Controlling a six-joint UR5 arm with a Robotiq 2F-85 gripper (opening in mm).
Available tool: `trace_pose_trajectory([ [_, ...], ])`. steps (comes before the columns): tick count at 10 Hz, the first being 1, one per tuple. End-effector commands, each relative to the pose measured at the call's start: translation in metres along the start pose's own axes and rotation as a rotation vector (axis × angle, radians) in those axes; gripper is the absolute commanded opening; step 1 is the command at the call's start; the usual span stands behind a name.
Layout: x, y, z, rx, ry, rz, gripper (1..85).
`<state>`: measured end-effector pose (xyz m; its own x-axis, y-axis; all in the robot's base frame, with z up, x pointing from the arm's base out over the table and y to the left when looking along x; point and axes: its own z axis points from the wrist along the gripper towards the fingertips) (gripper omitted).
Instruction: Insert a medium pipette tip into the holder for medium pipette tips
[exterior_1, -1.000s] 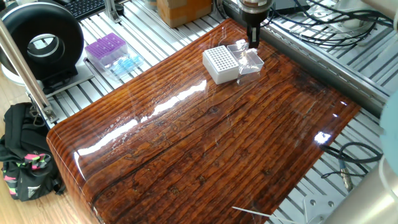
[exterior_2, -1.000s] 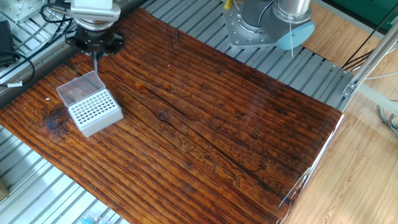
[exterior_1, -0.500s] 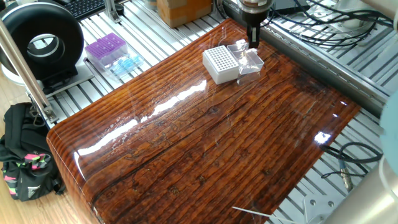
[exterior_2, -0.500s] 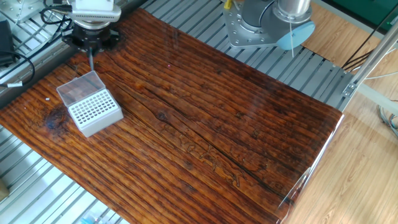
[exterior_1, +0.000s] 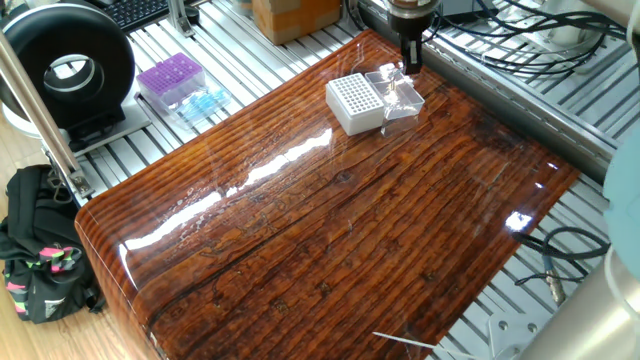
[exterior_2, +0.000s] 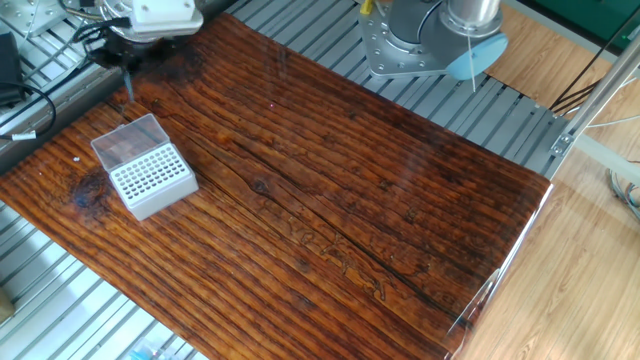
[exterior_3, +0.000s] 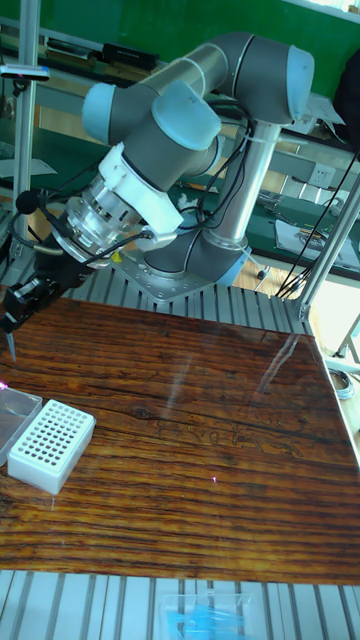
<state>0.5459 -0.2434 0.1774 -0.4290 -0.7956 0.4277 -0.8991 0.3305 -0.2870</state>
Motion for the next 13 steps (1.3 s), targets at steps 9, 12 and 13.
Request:
trace_pose_trajectory([
  [9,-0.097,-0.012,-0.016,-0.001,-0.052,-0.069,1.0],
  [12,-0.091,-0.003,-0.021,0.028,-0.021,-0.079,1.0],
  [13,-0.087,-0.009,-0.022,0.048,-0.004,-0.107,1.0],
])
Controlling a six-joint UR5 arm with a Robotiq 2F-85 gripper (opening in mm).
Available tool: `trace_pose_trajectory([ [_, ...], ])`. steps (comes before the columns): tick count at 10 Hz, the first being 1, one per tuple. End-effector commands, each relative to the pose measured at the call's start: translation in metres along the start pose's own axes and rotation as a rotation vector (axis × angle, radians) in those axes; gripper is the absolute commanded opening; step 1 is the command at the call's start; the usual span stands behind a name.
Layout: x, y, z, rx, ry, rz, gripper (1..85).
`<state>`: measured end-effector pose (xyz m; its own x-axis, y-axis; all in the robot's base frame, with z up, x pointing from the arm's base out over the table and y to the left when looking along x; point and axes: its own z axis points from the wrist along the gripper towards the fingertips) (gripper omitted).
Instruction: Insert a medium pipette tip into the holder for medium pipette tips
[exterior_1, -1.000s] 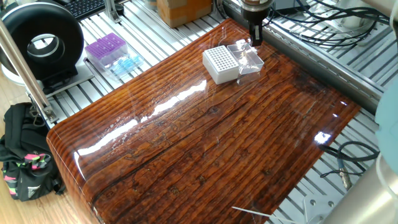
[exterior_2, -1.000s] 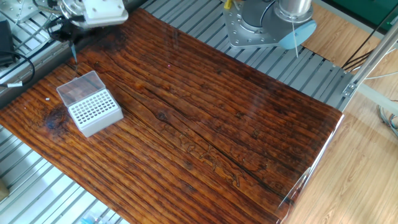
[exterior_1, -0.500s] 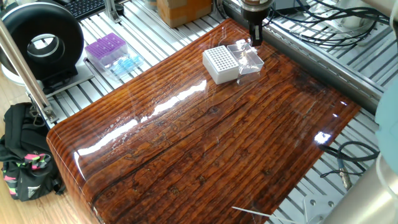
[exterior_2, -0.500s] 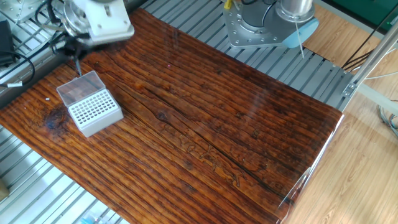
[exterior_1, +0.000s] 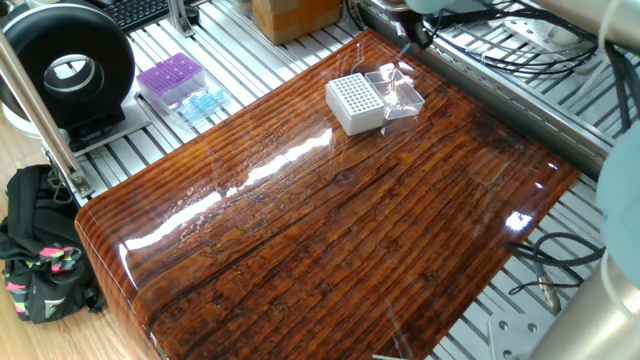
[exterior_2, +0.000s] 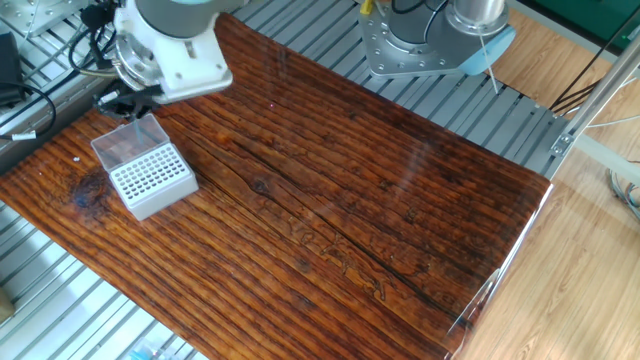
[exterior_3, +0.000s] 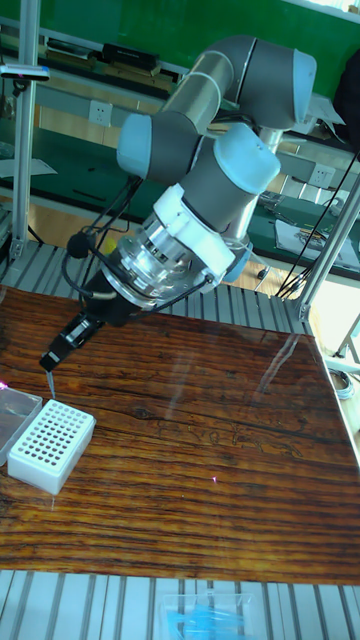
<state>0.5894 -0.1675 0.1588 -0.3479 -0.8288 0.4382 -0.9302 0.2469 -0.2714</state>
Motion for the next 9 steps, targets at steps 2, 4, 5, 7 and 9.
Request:
trace_pose_trajectory([
  [2,0.03,-0.02,-0.006,0.086,0.139,-0.206,1.0],
  [4,0.011,-0.019,-0.004,0.086,0.07,-0.31,1.0],
  [5,0.005,-0.018,-0.004,0.084,0.049,-0.321,1.0],
  [7,-0.006,-0.028,-0.017,0.116,0.078,-0.312,1.0],
  [9,-0.035,-0.022,-0.026,0.102,0.087,-0.277,1.0],
])
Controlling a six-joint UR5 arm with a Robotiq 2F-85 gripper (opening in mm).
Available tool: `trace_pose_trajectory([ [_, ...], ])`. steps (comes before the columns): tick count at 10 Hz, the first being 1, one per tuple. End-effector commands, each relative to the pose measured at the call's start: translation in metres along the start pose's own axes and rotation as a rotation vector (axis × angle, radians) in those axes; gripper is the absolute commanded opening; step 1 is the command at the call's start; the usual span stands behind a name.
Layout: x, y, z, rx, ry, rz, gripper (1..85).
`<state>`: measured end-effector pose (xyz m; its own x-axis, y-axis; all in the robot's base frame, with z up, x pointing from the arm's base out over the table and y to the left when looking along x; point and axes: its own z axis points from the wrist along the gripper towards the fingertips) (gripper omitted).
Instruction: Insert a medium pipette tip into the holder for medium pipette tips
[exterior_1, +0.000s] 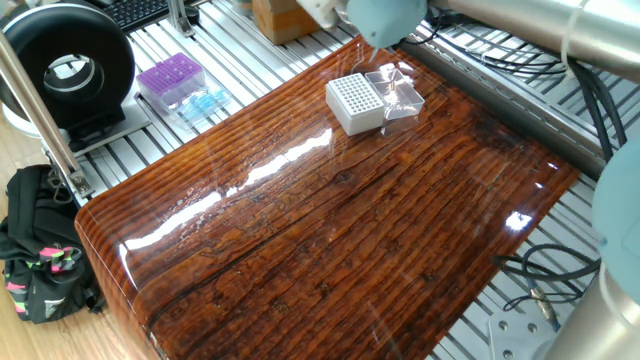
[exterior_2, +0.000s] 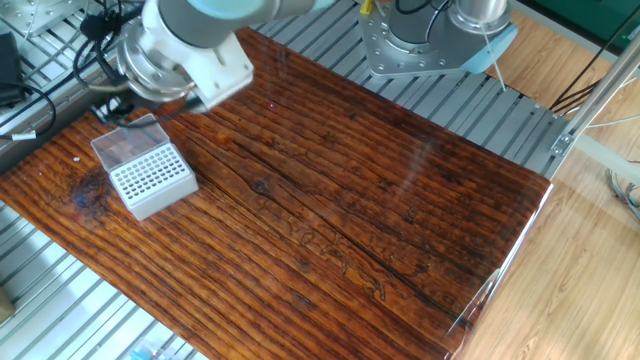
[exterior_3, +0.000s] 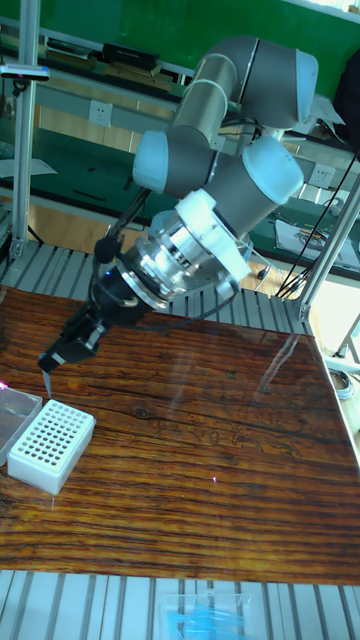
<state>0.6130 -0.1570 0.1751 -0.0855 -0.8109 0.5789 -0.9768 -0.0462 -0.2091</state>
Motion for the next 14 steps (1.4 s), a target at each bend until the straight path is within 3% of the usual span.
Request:
trace_pose_trajectory([
  [1,-0.038,-0.008,-0.012,-0.006,-0.004,0.005,1.0],
  [3,-0.04,-0.016,-0.007,0.023,0.077,-0.017,1.0],
  [5,-0.034,-0.008,0.004,0.002,0.127,-0.056,1.0],
  [7,-0.041,0.011,0.022,-0.018,0.114,-0.071,1.0],
  [8,-0.038,0.017,0.029,-0.011,0.127,-0.066,1.0],
  [11,-0.027,0.019,0.027,-0.009,0.157,-0.095,1.0],
  [14,-0.044,0.023,0.031,-0.032,0.11,-0.063,1.0],
])
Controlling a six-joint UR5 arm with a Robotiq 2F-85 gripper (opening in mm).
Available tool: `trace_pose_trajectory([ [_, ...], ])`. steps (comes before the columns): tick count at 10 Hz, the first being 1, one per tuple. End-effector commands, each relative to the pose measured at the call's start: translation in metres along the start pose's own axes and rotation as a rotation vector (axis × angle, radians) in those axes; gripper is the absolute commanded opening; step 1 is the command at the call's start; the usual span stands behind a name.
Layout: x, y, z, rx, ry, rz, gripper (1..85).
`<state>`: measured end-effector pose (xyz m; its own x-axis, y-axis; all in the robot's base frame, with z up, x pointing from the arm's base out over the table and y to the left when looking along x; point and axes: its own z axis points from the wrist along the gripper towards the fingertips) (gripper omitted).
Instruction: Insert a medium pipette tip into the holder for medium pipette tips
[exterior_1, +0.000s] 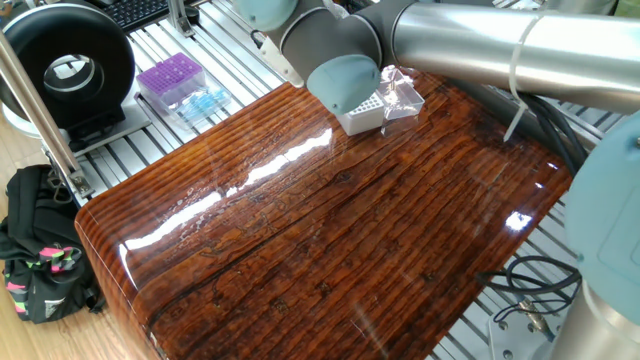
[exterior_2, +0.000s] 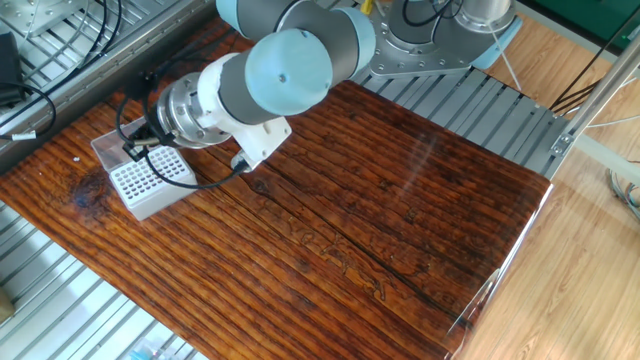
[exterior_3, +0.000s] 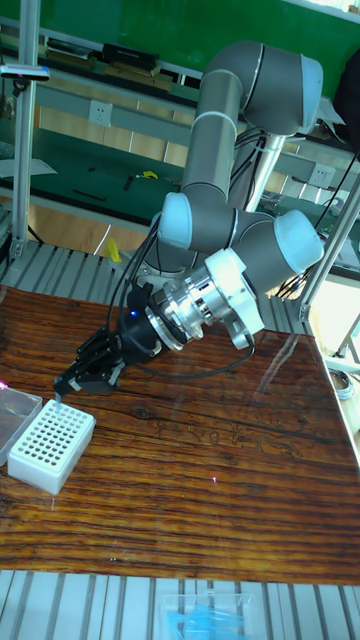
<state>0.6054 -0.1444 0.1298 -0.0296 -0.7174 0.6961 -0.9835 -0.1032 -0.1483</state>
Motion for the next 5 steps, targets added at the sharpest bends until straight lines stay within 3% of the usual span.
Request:
trace_pose_trajectory([
  [1,-0.0104,0.0063,0.0017,-0.022,-0.032,0.021,1.0],
  [5,-0.0069,0.0007,-0.0018,-0.017,-0.026,0.021,1.0],
])
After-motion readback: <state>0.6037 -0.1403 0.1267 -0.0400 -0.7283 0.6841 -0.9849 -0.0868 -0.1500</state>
